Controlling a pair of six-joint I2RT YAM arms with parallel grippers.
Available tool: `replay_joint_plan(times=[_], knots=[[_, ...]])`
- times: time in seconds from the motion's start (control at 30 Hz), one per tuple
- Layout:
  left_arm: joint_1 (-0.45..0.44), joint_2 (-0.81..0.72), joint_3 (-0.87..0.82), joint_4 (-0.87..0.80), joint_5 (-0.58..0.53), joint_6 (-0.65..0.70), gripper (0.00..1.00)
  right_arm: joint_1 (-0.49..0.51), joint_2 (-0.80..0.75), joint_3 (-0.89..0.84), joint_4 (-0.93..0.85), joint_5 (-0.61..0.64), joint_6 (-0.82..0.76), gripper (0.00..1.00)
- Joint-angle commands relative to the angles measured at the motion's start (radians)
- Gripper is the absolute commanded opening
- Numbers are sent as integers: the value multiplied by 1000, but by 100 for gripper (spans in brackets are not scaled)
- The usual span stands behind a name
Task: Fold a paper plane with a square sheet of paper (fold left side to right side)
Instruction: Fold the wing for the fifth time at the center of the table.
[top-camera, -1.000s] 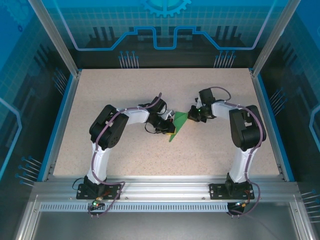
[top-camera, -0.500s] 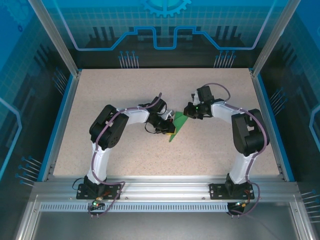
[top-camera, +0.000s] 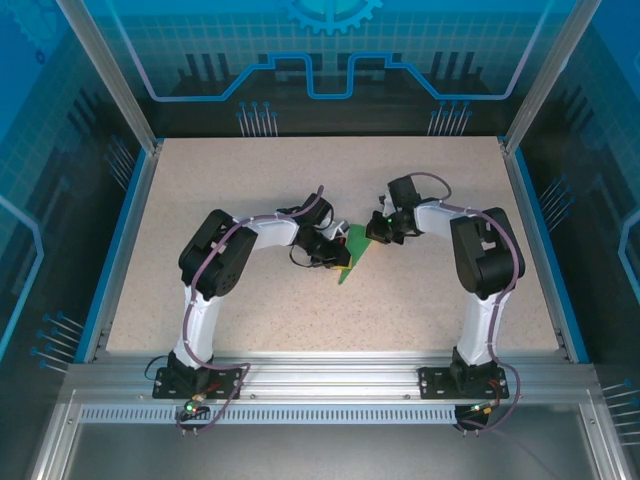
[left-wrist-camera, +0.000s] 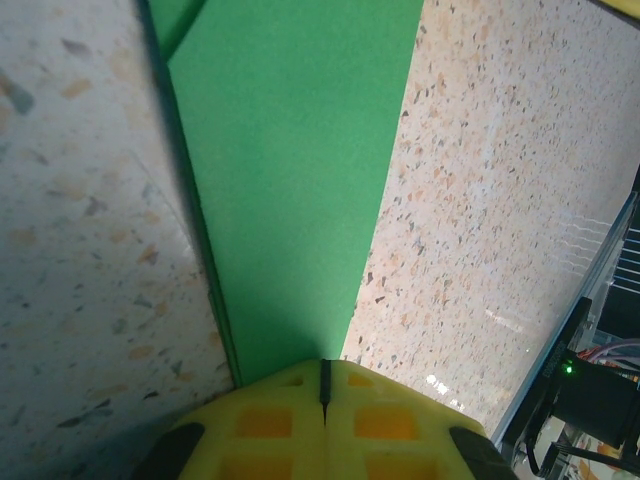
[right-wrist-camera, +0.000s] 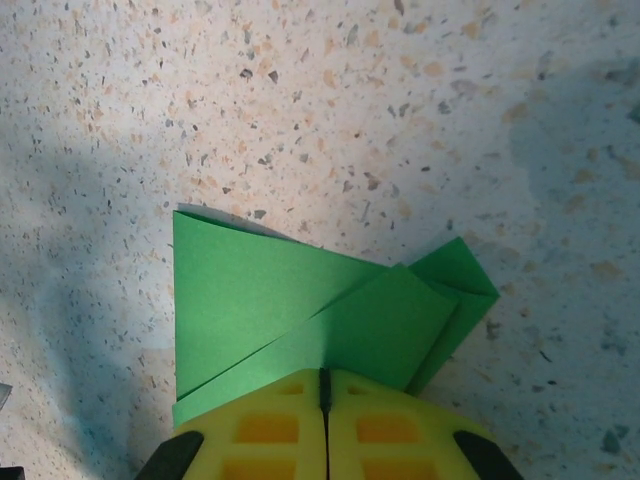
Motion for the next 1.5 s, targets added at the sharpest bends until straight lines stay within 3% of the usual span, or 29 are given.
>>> replay_joint_plan(times=[0.0, 0.57, 1.13, 1.47], knots=[[-16, 46, -14, -116, -54, 18, 0, -27, 39, 32, -32, 64, -29, 6], [-16, 48, -12, -120, -51, 18, 0, -110, 102, 112, -50, 20, -27, 6], [-16, 44, -15, -117, -52, 20, 0, -214, 133, 111, 49, -184, 40, 6], [-18, 33, -20, -104, -51, 16, 0, -154, -68, 1, 73, -194, 34, 8]])
